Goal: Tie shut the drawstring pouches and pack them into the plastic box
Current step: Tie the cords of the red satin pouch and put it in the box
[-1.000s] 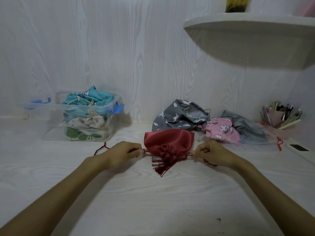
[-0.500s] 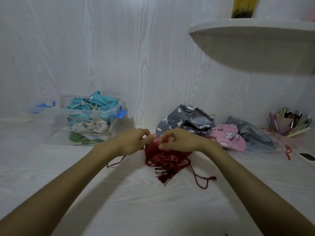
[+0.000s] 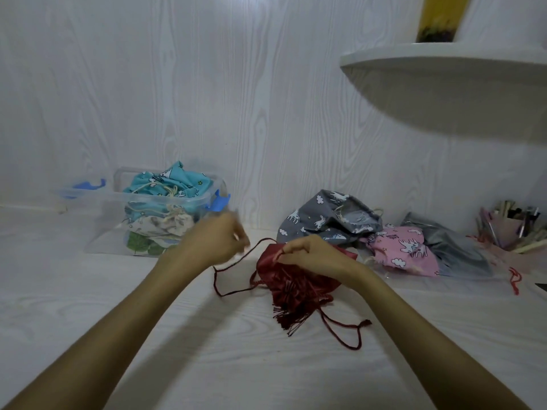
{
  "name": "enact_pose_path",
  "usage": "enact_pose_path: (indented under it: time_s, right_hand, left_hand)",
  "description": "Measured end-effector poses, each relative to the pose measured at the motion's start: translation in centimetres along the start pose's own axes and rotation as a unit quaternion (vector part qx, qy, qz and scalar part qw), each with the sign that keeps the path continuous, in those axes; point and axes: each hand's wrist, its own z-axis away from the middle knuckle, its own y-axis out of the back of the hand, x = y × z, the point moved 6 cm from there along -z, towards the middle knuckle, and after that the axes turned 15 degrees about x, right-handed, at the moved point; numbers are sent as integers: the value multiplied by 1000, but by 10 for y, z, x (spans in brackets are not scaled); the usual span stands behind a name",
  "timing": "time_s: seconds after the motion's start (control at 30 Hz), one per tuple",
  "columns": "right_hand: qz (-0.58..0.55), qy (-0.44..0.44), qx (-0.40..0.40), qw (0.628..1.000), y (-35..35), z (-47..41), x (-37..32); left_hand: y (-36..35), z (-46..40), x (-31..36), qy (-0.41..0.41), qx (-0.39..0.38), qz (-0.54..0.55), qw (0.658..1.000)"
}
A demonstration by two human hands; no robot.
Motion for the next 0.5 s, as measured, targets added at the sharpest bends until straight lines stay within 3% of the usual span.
enact_pose_path:
  time_s: [0.07, 0.23, 0.4, 0.5]
  right_hand:
    - [-34, -23, 28, 999, 2, 1, 0]
    - [-143, -124, 69, 979, 0, 6, 6]
    - [-169, -196, 102, 961, 1, 10, 12]
    - [-181, -210, 111, 954, 4, 13, 15]
  left_hand:
    - [-18, 21, 8, 17, -142, 69, 987]
    - [-38, 43, 36, 8, -210, 156, 965]
    - [-50, 20, 25, 53, -150, 87, 983]
    - [-41, -8, 20, 93, -90, 178, 975]
